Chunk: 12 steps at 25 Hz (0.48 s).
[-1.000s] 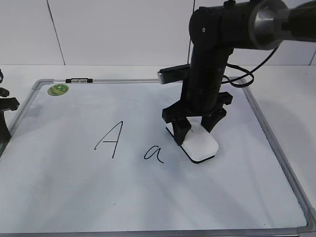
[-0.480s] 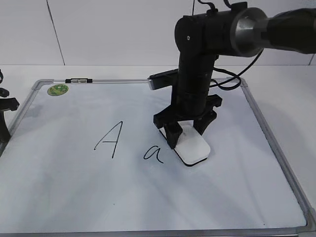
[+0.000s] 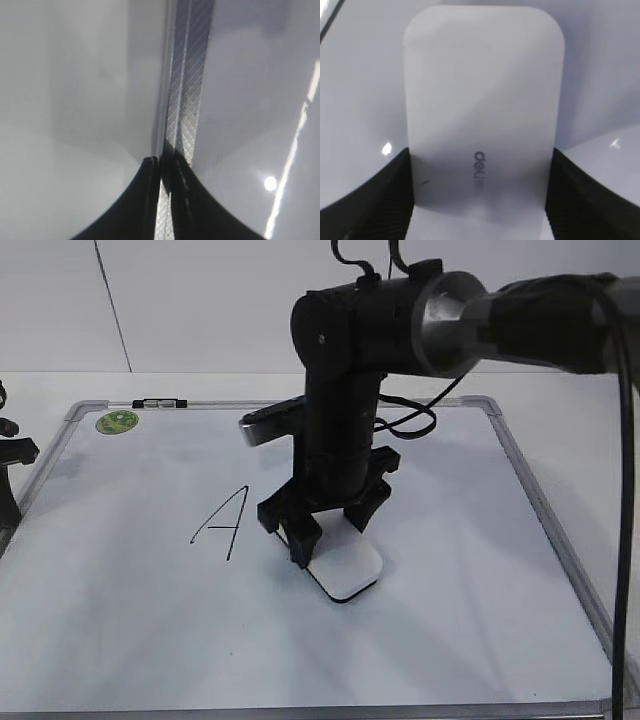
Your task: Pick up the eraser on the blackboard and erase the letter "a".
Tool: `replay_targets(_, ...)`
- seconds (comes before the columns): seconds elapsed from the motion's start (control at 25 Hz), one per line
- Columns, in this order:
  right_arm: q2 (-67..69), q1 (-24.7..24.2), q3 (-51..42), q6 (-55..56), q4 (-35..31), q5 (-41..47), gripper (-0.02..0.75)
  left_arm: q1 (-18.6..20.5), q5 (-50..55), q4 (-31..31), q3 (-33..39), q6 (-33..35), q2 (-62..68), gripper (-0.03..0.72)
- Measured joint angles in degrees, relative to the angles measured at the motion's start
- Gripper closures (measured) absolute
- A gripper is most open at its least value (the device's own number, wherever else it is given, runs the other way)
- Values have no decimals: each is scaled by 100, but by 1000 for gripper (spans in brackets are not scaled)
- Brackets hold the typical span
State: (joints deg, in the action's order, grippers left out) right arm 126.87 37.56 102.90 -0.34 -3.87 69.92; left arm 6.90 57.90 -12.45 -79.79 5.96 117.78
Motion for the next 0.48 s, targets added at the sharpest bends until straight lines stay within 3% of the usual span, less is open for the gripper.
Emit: replay_targets(0.48, 2, 183, 0, 34, -141, 0, 185, 0, 0, -10, 0, 0, 5, 668)
